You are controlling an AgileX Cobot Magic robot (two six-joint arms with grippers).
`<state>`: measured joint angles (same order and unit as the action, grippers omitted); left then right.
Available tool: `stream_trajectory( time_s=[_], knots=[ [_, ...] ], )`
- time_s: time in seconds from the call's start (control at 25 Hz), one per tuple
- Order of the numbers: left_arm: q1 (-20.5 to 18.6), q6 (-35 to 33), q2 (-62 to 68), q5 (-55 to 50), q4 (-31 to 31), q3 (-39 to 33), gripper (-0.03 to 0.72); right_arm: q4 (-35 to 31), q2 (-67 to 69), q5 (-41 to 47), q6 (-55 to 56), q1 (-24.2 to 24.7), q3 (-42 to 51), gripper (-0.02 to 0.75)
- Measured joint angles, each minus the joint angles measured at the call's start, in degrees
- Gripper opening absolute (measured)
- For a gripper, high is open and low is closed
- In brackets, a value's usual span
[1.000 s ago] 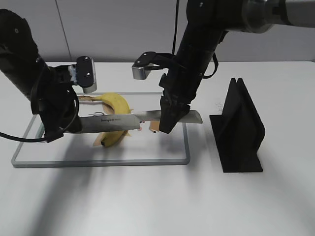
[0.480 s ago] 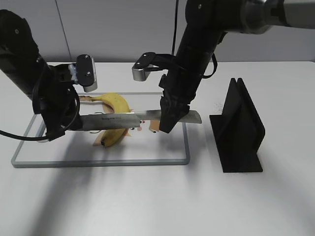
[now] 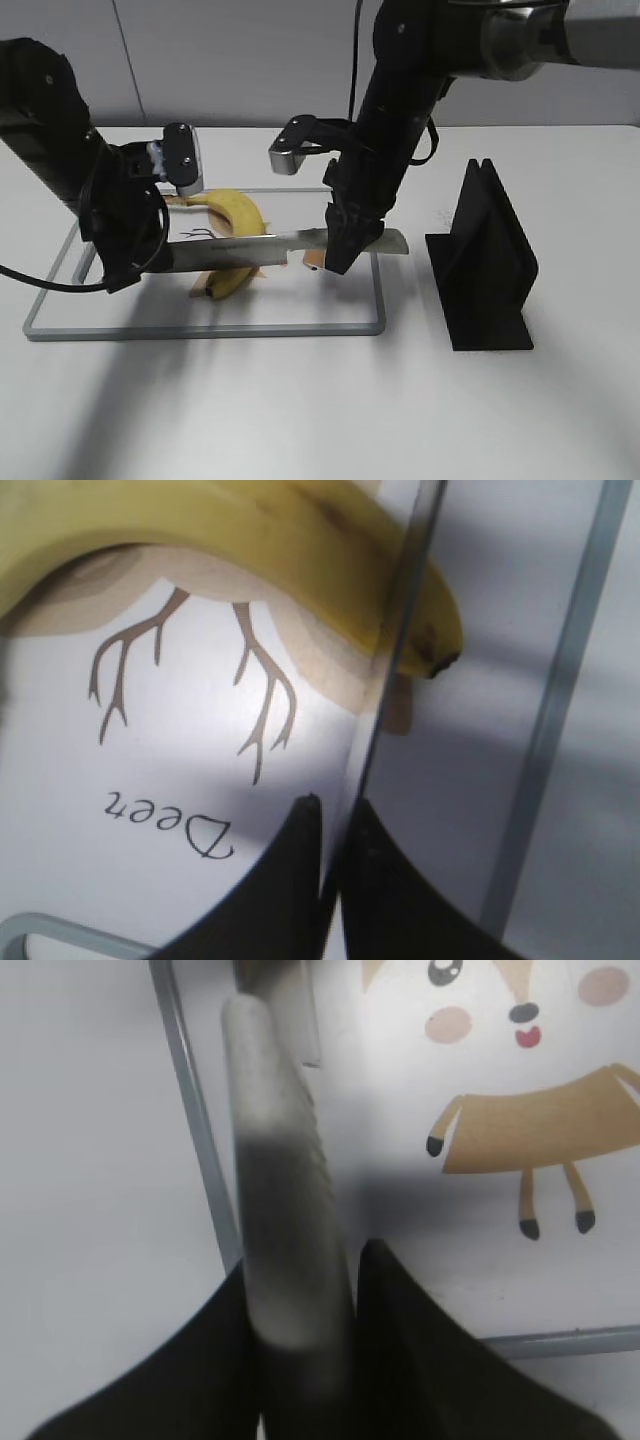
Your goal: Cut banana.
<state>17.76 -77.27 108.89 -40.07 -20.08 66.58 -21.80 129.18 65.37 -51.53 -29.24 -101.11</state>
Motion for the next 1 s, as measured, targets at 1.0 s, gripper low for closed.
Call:
stream_trajectory(
  time_s=[1.0],
  knots=[
    [0.13, -0.27, 2.34, 4.58, -0.75, -2.32, 0.027, -1.21, 6.17, -1.77, 0.76, -0.07, -0.20, 0.245]
  ],
)
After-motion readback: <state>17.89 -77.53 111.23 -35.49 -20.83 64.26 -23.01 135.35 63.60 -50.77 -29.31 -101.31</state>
